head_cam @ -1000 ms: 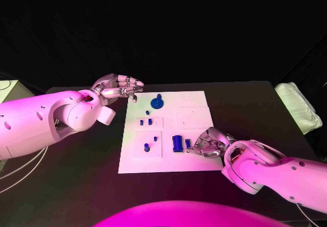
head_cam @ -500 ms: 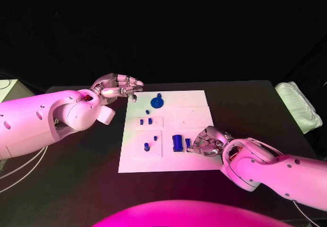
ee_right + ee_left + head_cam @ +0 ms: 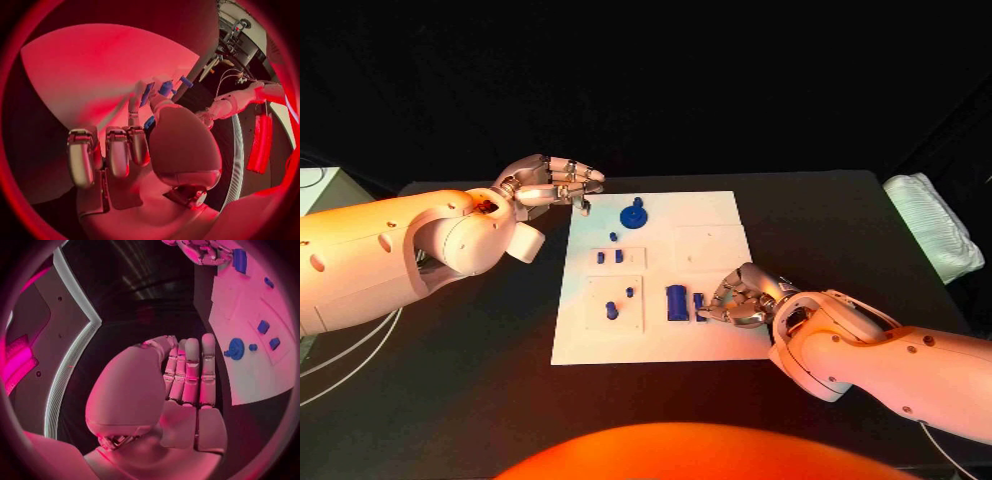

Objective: Assemble the parts on the task board

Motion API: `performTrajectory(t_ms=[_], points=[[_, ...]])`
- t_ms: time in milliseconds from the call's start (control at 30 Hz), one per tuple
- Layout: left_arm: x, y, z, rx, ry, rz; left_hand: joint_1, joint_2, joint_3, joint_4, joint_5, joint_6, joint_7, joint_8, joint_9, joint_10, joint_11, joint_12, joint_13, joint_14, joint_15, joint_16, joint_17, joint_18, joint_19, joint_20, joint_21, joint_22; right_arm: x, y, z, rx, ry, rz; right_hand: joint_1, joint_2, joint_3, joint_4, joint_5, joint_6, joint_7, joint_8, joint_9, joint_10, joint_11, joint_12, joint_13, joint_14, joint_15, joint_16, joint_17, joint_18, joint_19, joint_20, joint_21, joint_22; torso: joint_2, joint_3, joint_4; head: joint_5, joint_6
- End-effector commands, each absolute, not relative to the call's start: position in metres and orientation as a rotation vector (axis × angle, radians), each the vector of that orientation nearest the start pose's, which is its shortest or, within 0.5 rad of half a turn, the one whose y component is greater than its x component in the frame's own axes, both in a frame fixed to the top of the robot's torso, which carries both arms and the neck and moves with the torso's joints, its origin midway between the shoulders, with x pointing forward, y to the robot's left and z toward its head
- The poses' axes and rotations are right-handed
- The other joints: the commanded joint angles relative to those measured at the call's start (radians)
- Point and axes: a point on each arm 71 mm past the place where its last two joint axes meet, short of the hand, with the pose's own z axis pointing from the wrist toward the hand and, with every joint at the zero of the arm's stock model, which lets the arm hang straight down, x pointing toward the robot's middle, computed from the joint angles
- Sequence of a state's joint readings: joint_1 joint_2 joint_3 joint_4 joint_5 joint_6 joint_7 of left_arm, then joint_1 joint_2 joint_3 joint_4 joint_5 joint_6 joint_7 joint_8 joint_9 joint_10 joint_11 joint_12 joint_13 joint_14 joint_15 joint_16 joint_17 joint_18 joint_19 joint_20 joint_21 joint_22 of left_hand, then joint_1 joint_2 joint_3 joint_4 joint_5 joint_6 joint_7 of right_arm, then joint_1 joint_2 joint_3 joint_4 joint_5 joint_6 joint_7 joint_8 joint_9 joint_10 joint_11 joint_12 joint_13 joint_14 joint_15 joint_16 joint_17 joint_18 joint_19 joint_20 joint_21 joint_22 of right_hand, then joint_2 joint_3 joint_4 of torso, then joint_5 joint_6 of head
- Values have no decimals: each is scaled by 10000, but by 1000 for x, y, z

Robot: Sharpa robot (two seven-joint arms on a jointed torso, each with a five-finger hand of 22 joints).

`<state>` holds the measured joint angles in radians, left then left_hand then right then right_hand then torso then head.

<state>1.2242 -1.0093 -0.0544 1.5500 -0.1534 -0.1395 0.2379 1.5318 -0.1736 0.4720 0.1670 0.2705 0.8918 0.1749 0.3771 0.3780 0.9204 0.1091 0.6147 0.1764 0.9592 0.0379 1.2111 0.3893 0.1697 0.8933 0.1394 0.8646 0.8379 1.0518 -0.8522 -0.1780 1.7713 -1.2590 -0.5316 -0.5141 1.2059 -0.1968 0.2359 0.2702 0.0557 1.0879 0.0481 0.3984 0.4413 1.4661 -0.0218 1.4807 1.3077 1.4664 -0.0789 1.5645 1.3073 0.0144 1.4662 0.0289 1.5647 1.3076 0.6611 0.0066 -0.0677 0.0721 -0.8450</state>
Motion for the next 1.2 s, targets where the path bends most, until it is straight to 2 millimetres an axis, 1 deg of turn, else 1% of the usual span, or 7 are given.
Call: performTrajectory(t_ms=[33, 267, 533, 667, 733, 867, 1200], points=[[477, 270, -176, -10055, 16333, -14567, -34, 84, 27, -5, 19, -75, -18, 47, 10, -60, -4, 69, 13, -13, 50, -56, 17, 138, 91, -2, -22, 12, 383, -166, -273, 3334, 19401, 6242, -101, -44, -99, 16, 12, -14, 32, 56, -10, 772, -4, 39, 2266, 1041, -51, 56, 2623, -144, 1046, -61, 61, 2632, -20, -5, -19, 4, 26], [478, 270, -176, -10110, 16260, -14639, -90, 82, 25, 1, 13, -84, -16, 51, 20, -69, 1, 72, 18, -6, 56, -61, 25, 136, 85, 3, -21, 20, 389, -178, -256, 4438, 17957, 7443, 127, 72, -472, 125, 17, -496, 215, -207, -111, 570, 153, -507, 2050, 980, 67, -86, 2357, -144, 1046, 23, 61, 2632, -82, -56, -20, -52, 147], [483, 269, -185, -10490, 15439, -14766, -607, -132, -210, 348, -20, -176, -53, 51, 58, -105, 7, 80, 39, -24, 93, -51, 80, 133, 48, 71, -249, -113, 433, -205, -234, 6709, 15858, 9350, 845, 203, -551, -71, 16, -1175, 549, -666, -252, -21, 448, -1770, 1551, 889, 328, -286, 2023, 63, 747, 263, -956, 2342, -407, -219, -49, -114, 534], [489, 269, -194, -10737, 14737, -14625, -796, -376, -401, 651, -50, -400, -12, -64, 38, -146, 39, 51, 43, -620, 192, -401, -2, 110, -242, 168, -781, -407, 462, -221, -229, 8080, 15296, 9979, 1267, 303, -413, -249, 11, -1506, 748, -778, -244, -1614, 644, -4664, 230, 226, 521, -1382, 433, 633, -335, 469, -4056, 1411, -565, -281, -28, -148, 972], [493, 270, -202, -10902, 14364, -14514, -643, -442, -388, 846, -65, -556, 36, -241, -7, -267, 184, -323, -147, -1420, 383, -1433, -425, 82, -731, 371, -1686, -928, 476, -229, -228, 8642, 15010, 10222, 1562, 324, -200, -354, 9, -1777, 880, -770, -228, -3602, 787, -8134, -1713, -834, 667, -2880, -1322, 1215, -1818, 622, -7770, 88, -634, -298, -34, -155, 1183], [504, 272, -218, -11280, 13643, -14259, -416, -492, -357, 1082, -68, -707, -23, -475, -101, -48, 385, -1379, -685, -1910, 716, -3622, -1235, 38, -1272, 734, -3255, -1915, 503, -242, -228, 9522, 14424, 10662, 1906, 49, 576, -117, -28, -2148, 1167, -925, -525, -4248, 1175, -11316, -5489, -4296, 1140, -7911, -5576, 1680, -4182, 1128, -12941, -2946, -755, -290, -23, -172, 1547], [520, 271, -247, -11599, 13121, -13908, -330, -425, -382, 1116, -86, -554, -184, -1196, -568, 1015, 533, -4651, -1114, -1841, 1063, -8328, -2021, 117, -1165, 1436, -6962, -4986, 543, -251, -229, 9275, 13907, 11195, 1878, -166, 1750, -483, 21, -1781, 1449, -1802, -1140, -3529, 1580, -14064, -10834, -4351, 1797, -12994, -8922, 1701, -4334, 1796, -15029, -7840, -893, -184, -63, -136, 1955]])
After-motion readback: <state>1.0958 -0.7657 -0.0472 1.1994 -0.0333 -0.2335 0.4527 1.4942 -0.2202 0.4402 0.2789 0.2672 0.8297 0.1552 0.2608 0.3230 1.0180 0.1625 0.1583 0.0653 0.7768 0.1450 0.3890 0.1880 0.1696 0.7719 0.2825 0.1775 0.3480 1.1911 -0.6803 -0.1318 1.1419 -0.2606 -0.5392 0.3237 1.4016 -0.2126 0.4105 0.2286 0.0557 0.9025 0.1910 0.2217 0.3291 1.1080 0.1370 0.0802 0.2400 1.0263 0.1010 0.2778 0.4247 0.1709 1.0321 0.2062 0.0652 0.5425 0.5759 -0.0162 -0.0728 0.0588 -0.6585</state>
